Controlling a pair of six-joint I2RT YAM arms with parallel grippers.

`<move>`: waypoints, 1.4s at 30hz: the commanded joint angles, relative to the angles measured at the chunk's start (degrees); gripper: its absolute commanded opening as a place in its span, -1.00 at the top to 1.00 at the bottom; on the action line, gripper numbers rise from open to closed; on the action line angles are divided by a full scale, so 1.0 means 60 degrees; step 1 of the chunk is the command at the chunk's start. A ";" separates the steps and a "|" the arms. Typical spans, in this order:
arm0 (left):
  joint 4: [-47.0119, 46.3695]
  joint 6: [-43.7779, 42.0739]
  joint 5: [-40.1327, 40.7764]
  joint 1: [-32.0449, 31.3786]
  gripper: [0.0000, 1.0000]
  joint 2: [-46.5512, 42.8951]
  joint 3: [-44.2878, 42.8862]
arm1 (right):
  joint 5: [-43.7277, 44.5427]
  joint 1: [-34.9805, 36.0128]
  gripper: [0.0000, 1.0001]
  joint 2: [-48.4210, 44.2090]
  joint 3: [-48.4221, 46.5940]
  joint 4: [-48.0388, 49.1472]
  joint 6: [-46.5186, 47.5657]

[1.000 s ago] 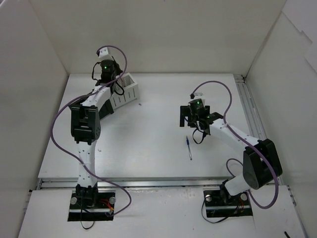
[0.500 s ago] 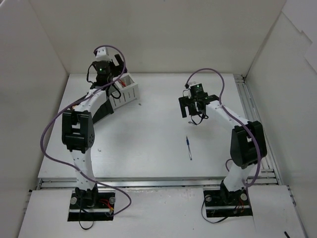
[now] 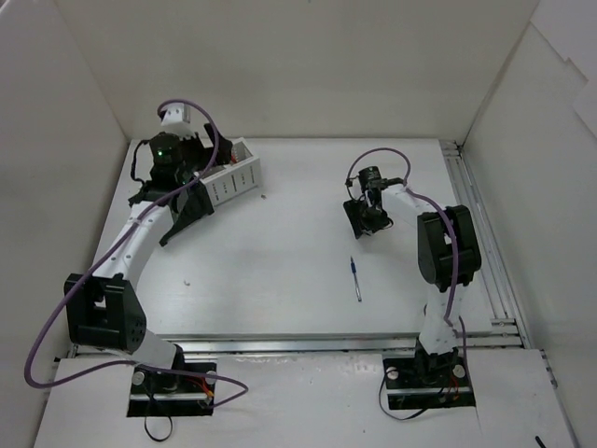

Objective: Sort the stationery into containers
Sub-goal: Move the pen cap to the center of the board.

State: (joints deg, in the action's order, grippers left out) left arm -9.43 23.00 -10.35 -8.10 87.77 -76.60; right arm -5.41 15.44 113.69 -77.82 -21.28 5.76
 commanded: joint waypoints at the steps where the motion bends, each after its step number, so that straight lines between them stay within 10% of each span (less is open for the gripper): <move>1: 0.0121 0.0106 -0.0472 0.0031 -0.99 -0.0623 0.1000 | -0.0373 0.0004 -0.01 0.0065 -0.0448 -0.0321 0.0343; 13: 0.1426 0.0004 -0.0731 0.0031 -0.99 -0.2175 0.2496 | -0.2101 0.0354 1.00 -0.0197 -0.0331 -0.0394 0.0986; 26: -0.1265 0.1642 -0.8029 -0.0275 -0.99 -0.1476 0.4313 | -0.3755 0.2728 1.00 -0.2335 0.0589 0.1182 0.1649; 42: 0.2142 0.0751 -0.4663 -0.0481 -1.00 -0.4373 0.5866 | -0.1384 0.4780 0.88 -0.0726 0.0373 0.1539 0.0593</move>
State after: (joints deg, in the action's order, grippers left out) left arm 0.67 29.39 -41.87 -11.16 64.01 -41.39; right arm -17.10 43.29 109.86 -73.34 -12.64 10.76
